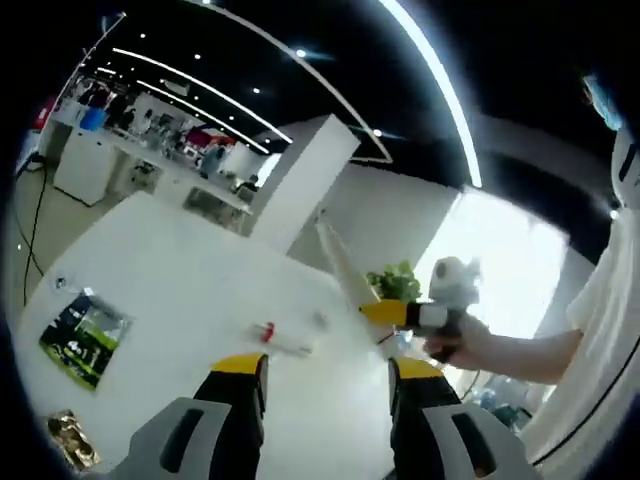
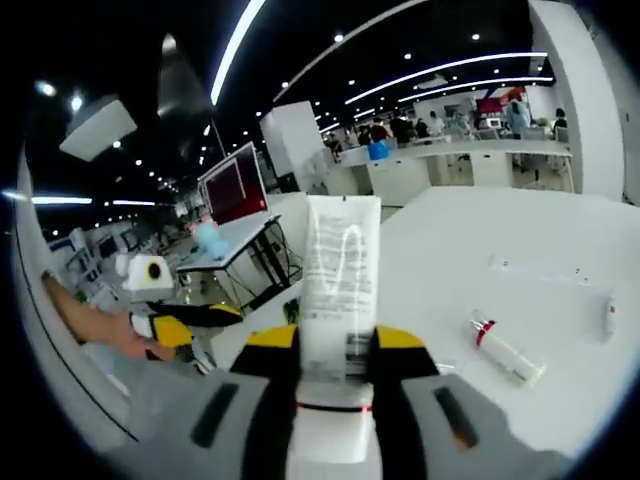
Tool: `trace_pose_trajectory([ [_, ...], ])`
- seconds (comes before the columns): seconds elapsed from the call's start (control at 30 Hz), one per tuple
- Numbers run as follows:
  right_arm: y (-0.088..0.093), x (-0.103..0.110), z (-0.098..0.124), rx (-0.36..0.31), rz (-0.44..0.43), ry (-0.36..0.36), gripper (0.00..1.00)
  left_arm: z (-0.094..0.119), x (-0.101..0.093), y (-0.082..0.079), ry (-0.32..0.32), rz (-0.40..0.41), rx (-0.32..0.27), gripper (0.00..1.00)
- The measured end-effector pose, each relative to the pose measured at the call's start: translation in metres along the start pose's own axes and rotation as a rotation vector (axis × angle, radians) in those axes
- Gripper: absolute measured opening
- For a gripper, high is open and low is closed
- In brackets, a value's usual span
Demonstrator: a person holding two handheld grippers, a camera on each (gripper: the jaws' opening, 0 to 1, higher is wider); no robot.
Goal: Arrange the skincare products in the storage area until every visible bottle or jar stands upright without overlapping.
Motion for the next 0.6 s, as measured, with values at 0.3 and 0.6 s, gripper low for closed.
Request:
trace_pose_trajectory([
  [0.3, 0.011, 0.049, -0.001, -0.039, -0.026, -0.242, 0.26, -0.015, -0.023, -0.012, 0.14, 0.157, -0.07, 0.55],
  [0.6, 0.015, 0.097, -0.002, -0.032, -0.095, -0.536, 0.27, -0.015, -0.038, -0.013, 0.276, 0.224, -0.074, 0.55],
])
Point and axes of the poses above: the point that each gripper's makers call its tool centre point, and the gripper's own axes: z roughly backward along the fingers, x roughly to its left, y roughly out of its underside, the point moved 6 cm from there along z, roughly backward along the fingers, and after that the axes turned 3 degrees about -y, right-handed, at the moved point
